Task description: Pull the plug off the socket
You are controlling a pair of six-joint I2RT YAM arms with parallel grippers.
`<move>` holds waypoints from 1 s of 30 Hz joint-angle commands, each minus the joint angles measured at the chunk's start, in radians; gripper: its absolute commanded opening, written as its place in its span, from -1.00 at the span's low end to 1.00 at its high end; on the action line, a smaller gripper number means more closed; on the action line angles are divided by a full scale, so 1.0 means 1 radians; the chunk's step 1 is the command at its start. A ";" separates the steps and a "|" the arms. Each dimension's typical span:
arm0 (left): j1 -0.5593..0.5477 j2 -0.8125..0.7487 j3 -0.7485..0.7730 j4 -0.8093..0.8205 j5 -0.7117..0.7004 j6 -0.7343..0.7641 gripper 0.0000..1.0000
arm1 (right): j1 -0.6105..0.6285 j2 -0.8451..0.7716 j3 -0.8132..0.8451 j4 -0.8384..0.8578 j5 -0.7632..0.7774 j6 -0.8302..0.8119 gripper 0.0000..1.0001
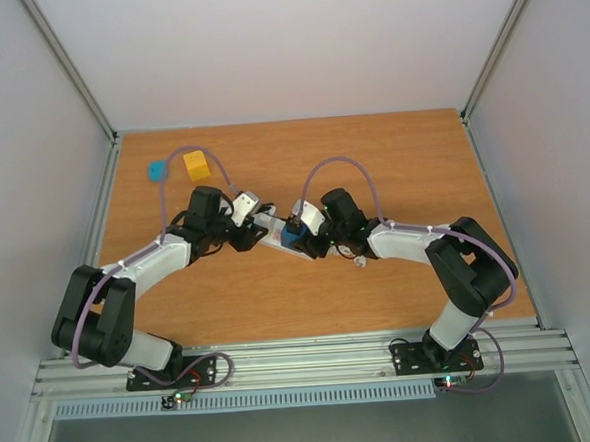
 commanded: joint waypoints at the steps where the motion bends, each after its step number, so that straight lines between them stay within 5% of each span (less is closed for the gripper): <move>1: -0.022 0.024 -0.014 0.197 -0.055 -0.044 0.12 | 0.023 0.055 0.019 -0.031 -0.005 0.082 -0.25; 15: -0.057 0.111 0.040 0.200 -0.185 -0.078 -0.09 | 0.048 0.089 0.045 -0.043 0.042 0.100 -0.27; 22: -0.059 0.134 0.056 0.192 -0.216 -0.099 -0.04 | 0.050 0.093 0.047 -0.044 0.044 0.100 -0.27; 30: -0.087 0.152 0.065 0.231 -0.251 -0.097 -0.30 | 0.051 0.100 0.051 -0.053 0.050 0.103 -0.28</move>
